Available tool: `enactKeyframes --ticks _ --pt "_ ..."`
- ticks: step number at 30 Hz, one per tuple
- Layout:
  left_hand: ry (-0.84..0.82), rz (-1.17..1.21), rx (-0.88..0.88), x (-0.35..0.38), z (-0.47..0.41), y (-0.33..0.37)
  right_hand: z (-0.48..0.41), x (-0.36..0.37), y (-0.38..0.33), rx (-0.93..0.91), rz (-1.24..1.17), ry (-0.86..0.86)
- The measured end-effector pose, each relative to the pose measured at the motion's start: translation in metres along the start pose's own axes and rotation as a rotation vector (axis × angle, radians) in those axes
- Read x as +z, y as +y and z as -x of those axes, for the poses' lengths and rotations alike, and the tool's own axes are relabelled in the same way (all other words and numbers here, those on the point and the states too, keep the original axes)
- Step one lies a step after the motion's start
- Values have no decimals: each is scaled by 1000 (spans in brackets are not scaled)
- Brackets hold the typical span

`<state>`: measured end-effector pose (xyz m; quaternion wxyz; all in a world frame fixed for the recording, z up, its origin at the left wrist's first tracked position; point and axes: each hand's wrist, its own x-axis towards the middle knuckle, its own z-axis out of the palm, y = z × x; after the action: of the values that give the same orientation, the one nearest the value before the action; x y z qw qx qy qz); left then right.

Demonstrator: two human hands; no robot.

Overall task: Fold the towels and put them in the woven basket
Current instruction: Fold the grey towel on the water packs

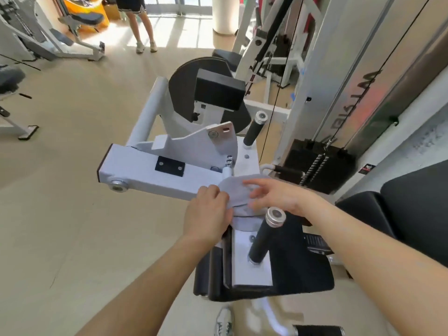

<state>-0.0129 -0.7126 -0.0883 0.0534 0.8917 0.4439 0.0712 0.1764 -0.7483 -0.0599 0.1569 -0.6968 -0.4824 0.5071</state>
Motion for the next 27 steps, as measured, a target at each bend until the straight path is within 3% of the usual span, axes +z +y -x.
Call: enactKeyframes --ticks 2,5,9,13,15,18,19,21,23,25,27 --pt "-34 83 7 -1 -12 -4 -16 -1 -2 -15 251 -27" --pt "-99 432 -173 -6 -29 -10 -35 4 -1 -68 430 12" --pt "-163 840 -401 -17 -46 -18 -45 -12 -7 -48 275 74" --pt "-331 1104 -397 -37 -57 -17 -27 -42 -18 -4 62 66" --pt "-469 983 -248 -52 -61 -13 -12 -54 -22 -18 -27 106" --pt "-564 116 226 -75 -64 -2 9 -68 -20 -28 -158 297" --pt "-583 10 329 -84 -63 3 15 -71 -18 -21 -186 378" --pt "-640 167 429 -101 -62 12 29 -75 -10 0 -279 516" --pt "-553 513 420 -112 -63 23 47 -79 2 40 -438 650" --pt "-307 781 336 -116 -64 40 67 -82 15 59 -669 778" --pt "-118 821 309 -119 -65 62 93 -83 29 53 -806 895"
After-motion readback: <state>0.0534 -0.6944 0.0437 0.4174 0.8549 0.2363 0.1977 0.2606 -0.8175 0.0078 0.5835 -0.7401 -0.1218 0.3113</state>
